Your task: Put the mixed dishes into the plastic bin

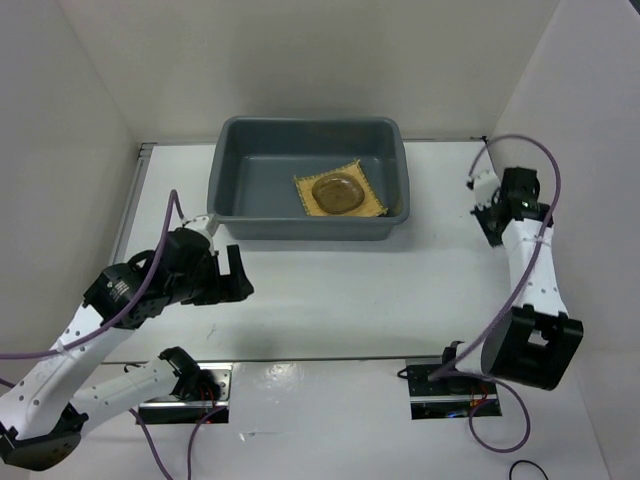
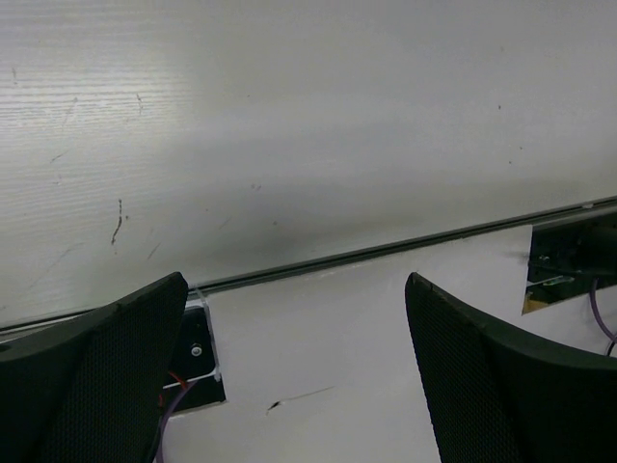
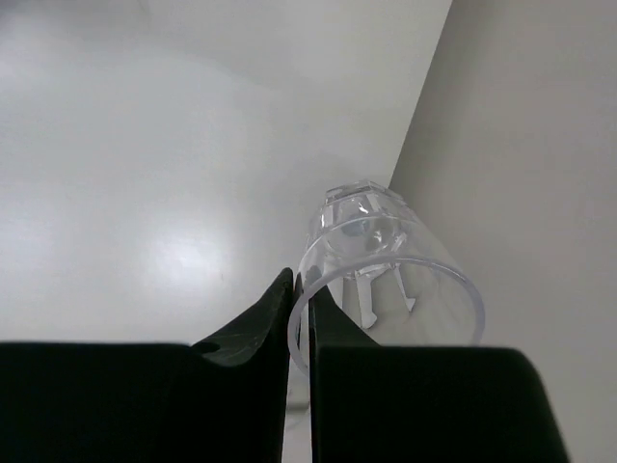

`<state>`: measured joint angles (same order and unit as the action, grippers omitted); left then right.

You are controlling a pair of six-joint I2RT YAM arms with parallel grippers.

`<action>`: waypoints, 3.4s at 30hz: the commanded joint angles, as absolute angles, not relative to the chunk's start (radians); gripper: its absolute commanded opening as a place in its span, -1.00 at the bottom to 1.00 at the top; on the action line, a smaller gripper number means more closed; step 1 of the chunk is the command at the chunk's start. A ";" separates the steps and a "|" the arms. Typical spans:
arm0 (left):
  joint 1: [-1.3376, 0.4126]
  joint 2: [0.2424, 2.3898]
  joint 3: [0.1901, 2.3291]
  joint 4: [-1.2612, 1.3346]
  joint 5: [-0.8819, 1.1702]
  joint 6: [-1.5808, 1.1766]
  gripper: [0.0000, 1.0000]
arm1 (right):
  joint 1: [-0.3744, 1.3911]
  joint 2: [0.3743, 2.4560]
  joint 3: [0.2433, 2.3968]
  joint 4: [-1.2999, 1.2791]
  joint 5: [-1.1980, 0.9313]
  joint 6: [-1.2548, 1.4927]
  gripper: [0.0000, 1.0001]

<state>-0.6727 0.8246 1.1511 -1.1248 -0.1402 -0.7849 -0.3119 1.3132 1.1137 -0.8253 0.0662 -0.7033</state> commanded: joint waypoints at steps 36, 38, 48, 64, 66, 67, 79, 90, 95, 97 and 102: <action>-0.638 0.813 1.152 -0.988 -0.428 -0.736 1.00 | 0.698 2.686 3.123 -1.137 -0.138 -0.606 -1.00; -0.638 0.851 1.175 -1.023 -0.439 -0.776 1.00 | 0.698 2.729 3.134 -1.123 -0.176 -0.606 -1.00; -0.620 1.077 1.278 -1.118 -0.345 -0.911 1.00 | 0.739 2.898 3.134 -1.111 -0.155 -0.728 -0.94; -0.424 1.198 1.411 -1.034 -0.321 -0.743 1.00 | 0.749 2.590 3.134 -1.081 -0.117 -0.586 0.56; -0.382 1.227 1.411 -0.987 -0.279 -0.706 1.00 | 0.749 2.502 3.134 -1.098 -0.107 -0.540 0.61; -0.370 1.238 1.411 -0.970 -0.266 -0.693 1.00 | 0.749 2.475 3.134 -1.107 -0.107 -0.519 0.61; -0.242 1.430 1.460 -0.804 -0.042 -0.606 1.00 | 0.137 2.007 2.523 -1.304 -0.227 -0.452 0.62; -0.252 1.537 1.522 -0.795 0.048 -0.624 1.00 | -0.182 1.482 1.399 -1.019 0.084 -0.470 0.37; -0.261 1.548 1.531 -0.804 0.067 -0.633 1.00 | -0.257 1.300 1.119 -0.930 0.262 -0.411 0.37; -0.270 1.557 1.520 -0.804 0.077 -0.634 1.00 | -0.291 1.264 1.054 -0.908 0.273 -0.426 0.37; -0.290 1.591 1.520 -0.804 0.087 -0.644 1.00 | -0.334 1.146 0.846 -0.870 0.282 -0.436 0.28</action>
